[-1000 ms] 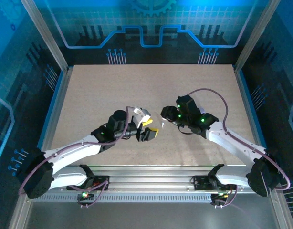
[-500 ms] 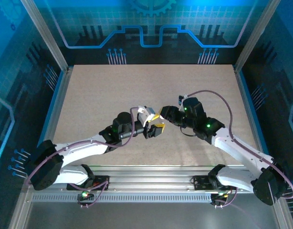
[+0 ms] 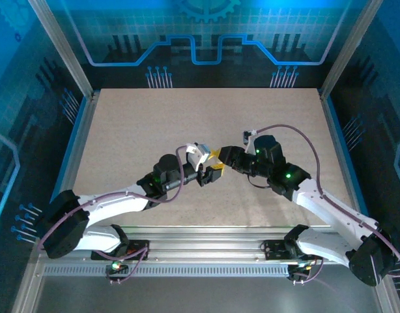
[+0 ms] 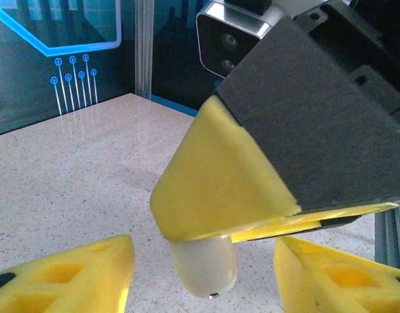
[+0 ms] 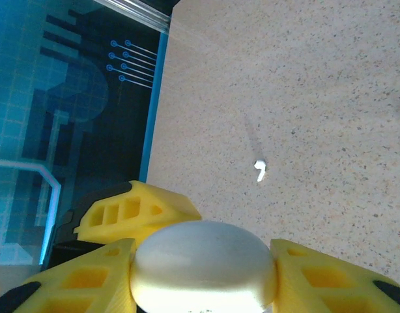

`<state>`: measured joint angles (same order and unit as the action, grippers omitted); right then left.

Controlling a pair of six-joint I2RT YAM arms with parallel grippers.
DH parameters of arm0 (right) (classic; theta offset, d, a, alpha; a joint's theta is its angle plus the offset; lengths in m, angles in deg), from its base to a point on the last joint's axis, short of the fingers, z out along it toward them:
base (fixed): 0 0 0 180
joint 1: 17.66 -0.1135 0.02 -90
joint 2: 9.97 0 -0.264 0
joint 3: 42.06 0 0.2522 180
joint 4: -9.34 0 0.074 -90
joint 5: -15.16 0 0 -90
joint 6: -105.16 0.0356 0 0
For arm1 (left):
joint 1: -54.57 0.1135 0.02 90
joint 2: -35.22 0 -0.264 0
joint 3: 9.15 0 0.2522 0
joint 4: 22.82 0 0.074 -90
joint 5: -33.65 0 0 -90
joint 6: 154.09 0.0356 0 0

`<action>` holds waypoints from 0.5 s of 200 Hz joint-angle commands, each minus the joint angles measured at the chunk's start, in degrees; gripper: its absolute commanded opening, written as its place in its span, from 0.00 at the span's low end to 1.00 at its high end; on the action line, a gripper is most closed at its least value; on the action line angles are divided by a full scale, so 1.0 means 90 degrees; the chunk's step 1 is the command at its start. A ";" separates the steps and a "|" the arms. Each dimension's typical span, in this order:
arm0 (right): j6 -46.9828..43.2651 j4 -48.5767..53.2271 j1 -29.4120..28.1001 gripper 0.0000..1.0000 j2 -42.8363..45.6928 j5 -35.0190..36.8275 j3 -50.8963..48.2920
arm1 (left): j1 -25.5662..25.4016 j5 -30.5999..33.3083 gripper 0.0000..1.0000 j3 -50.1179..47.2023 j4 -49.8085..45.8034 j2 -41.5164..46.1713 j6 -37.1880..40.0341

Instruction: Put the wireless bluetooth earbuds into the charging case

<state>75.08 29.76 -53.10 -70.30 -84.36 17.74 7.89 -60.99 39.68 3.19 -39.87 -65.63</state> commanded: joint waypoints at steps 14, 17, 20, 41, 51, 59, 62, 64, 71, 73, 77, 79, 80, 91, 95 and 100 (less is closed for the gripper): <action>-0.0044 -0.0344 0.0042 0.45 0.0085 -0.0241 -0.0099 | -0.0048 0.0103 0.52 -0.0021 0.0330 -0.0099 0.0029; -0.0046 -0.0348 0.0041 0.45 0.0092 -0.0248 -0.0097 | -0.0048 0.0102 0.51 -0.0011 0.0328 -0.0103 0.0033; -0.0046 -0.0344 0.0041 0.45 0.0097 -0.0251 -0.0096 | -0.0053 0.0101 0.50 -0.0005 0.0329 -0.0109 0.0034; -0.0056 -0.0330 0.0041 0.45 0.0131 -0.0270 -0.0098 | -0.0048 0.0100 0.45 0.0034 0.0362 -0.0133 0.0043; -0.0067 -0.0324 0.0041 0.45 0.0142 -0.0278 -0.0102 | -0.0049 0.0088 0.44 0.0057 0.0374 -0.0142 0.0045; -0.0066 -0.0331 0.0046 0.45 0.0150 -0.0294 -0.0115 | -0.0048 0.0073 0.42 0.0086 0.0372 -0.0167 0.0042; -0.0066 -0.0330 0.0040 0.45 0.0151 -0.0299 -0.0116 | -0.0048 0.0063 0.41 0.0101 0.0371 -0.0179 0.0039; -0.0066 -0.0329 0.0041 0.45 0.0151 -0.0304 -0.0116 | -0.0048 0.0051 0.41 0.0113 0.0363 -0.0186 0.0036; -0.0066 -0.0329 0.0036 0.45 0.0153 -0.0319 -0.0107 | -0.0051 0.0019 0.40 0.0148 0.0347 -0.0210 0.0021; -0.0066 -0.0329 0.0035 0.45 0.0152 -0.0331 -0.0114 | -0.0049 0.0016 0.39 0.0154 0.0340 -0.0218 0.0017; -0.0071 -0.0329 0.0035 0.45 0.0151 -0.0346 -0.0115 | -0.0048 0.0011 0.39 0.0168 0.0337 -0.0230 0.0007; -0.0075 -0.0329 0.0037 0.45 0.0156 -0.0355 -0.0123 | -0.0048 0.0011 0.38 0.0174 0.0332 -0.0238 0.0001; -0.0075 -0.0329 0.0039 0.45 0.0159 -0.0357 -0.0119 | -0.0048 0.0010 0.38 0.0170 0.0335 -0.0239 -0.0002; -0.0086 -0.0315 0.0033 0.45 0.0178 -0.0387 -0.0132 | -0.0048 0.0023 0.35 0.0176 0.0371 -0.0256 -0.0014; -0.0095 -0.0319 0.0032 0.45 0.0190 -0.0393 -0.0140 | -0.0048 0.0036 0.35 0.0176 0.0390 -0.0260 -0.0014; -0.0112 -0.0332 0.0032 0.45 0.0203 -0.0405 -0.0146 | -0.0048 0.0051 0.34 0.0167 0.0405 -0.0260 -0.0014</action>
<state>75.06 28.54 -53.10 -70.28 -86.06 17.41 7.89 -60.69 39.73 4.70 -41.40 -65.61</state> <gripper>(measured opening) 0.453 0.358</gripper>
